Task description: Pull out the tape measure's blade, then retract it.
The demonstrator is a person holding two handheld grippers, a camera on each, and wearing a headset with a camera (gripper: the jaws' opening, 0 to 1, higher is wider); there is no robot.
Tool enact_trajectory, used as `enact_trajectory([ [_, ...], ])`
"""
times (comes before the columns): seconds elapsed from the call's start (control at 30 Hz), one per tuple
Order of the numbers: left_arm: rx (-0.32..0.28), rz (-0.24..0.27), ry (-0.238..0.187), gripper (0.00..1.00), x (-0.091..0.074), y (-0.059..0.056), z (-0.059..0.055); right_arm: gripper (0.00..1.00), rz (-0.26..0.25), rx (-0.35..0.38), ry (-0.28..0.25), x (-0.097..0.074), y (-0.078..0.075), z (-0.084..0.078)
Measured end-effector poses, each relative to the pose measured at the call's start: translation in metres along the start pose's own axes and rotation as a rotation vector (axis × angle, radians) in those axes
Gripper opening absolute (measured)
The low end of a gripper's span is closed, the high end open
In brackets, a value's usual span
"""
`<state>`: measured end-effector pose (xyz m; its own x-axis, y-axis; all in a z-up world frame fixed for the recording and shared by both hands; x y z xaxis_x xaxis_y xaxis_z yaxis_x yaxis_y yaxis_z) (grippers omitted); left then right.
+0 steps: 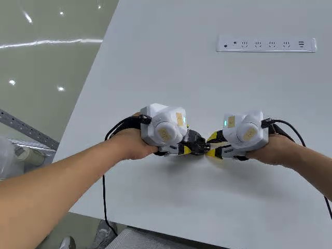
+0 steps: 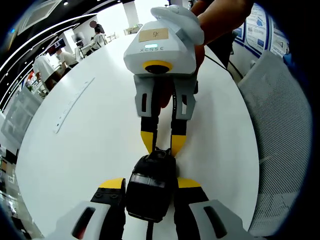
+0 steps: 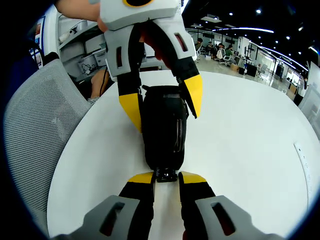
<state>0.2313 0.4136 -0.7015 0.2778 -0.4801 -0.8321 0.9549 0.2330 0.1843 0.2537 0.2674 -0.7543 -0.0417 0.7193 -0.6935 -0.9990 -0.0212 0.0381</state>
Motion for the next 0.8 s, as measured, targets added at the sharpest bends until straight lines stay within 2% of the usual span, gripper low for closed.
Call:
enact_trajectory([
  [0.27, 0.042, -0.017, 0.014, 0.32, -0.0011, -0.0003, 0.0017, 0.13, 0.001, -0.014, 0.003, 0.0003, 0.0007, 0.0004],
  [0.8, 0.049, -0.037, 0.018, 0.30, 0.0000, 0.0033, 0.0016, 0.11, -0.013, -0.045, 0.010, -0.0011, 0.0017, -0.0007],
])
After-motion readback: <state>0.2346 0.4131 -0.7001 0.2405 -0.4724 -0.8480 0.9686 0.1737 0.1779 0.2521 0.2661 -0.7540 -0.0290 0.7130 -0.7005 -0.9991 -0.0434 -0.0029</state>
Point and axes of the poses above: the centre of the closed fingertips' face, and the gripper's own axes: x roughly forward along the fingers, y roughly to its left, z roughly out of its top, the point moved 10 cm from there along -x, roughly backward along the fingers, and after that the axes turned 2 degrees about x, right-handed, at the moved point
